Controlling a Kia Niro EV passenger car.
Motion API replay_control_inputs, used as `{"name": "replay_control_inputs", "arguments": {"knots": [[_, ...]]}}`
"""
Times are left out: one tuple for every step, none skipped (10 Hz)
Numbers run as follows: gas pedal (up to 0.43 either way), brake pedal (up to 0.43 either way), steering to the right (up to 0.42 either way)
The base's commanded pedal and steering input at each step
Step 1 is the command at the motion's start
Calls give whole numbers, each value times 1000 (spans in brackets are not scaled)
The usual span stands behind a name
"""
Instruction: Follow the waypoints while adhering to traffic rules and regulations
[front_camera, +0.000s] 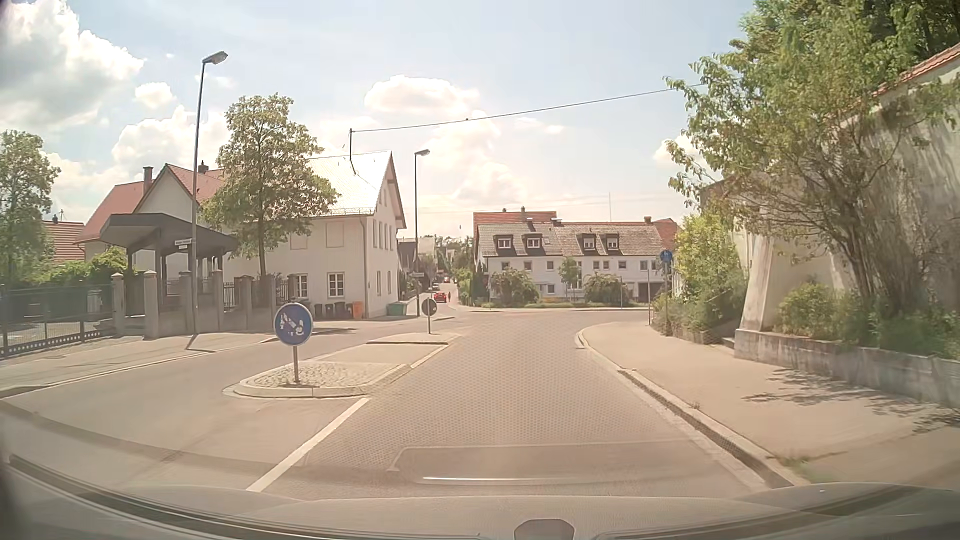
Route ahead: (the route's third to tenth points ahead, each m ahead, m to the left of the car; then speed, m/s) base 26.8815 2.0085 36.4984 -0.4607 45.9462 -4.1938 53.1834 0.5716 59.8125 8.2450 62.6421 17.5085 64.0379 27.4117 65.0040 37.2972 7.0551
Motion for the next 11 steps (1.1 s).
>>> {"name": "replay_control_inputs", "arguments": {"knots": [[28, 0, 4], [28, 0, 4], [20, 0, 4], [8, 0, 4], [0, 0, 4], [0, 0, 4], [0, 0, 4], [0, 0, 4], [0, 0, 4], [0, 0, 6], [0, 0, 7]]}}
